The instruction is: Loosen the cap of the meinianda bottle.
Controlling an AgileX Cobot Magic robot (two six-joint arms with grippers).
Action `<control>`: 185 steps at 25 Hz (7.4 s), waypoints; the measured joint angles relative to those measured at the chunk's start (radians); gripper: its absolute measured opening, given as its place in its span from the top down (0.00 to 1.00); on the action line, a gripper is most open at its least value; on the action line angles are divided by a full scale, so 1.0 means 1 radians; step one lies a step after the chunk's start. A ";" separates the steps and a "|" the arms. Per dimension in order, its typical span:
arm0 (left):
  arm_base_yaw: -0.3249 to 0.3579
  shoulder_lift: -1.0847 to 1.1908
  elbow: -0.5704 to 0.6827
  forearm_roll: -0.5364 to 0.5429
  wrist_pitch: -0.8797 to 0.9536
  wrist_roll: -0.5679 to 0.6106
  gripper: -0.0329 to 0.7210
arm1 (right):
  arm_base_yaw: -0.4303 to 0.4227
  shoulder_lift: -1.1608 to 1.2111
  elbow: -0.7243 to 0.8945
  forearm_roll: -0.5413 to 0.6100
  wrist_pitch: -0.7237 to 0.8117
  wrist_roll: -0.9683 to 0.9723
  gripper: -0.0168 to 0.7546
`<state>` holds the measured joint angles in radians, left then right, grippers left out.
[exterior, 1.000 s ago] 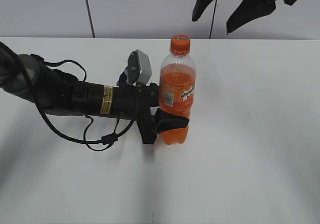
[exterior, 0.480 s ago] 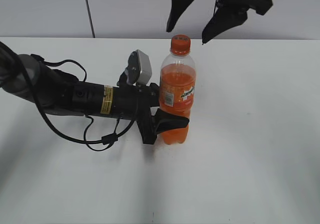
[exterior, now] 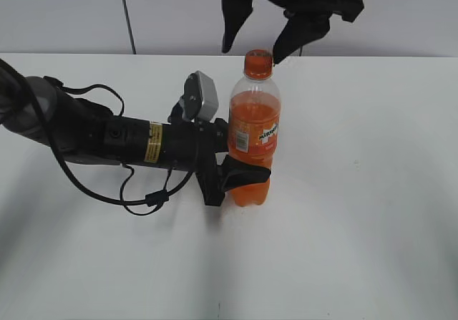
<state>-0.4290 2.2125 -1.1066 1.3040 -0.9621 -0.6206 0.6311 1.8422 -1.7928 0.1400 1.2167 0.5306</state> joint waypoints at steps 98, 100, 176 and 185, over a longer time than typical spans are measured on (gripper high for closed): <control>0.000 -0.002 0.000 0.009 -0.013 0.006 0.42 | 0.019 0.041 -0.004 0.028 0.019 -1.720 0.62; 0.000 -0.002 0.000 0.009 -0.015 0.006 0.42 | 0.019 0.041 -0.004 0.028 0.021 -1.777 0.62; 0.000 0.003 0.000 0.008 -0.024 0.001 0.42 | 0.024 -0.082 -0.007 0.021 0.014 -0.253 0.47; 0.000 0.003 0.000 0.008 -0.024 0.001 0.43 | 0.077 -0.082 -0.006 -0.126 0.014 -0.029 0.47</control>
<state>-0.4292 2.2152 -1.1066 1.3125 -0.9866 -0.6196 0.7086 1.7600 -1.7986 0.0135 1.2309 0.5014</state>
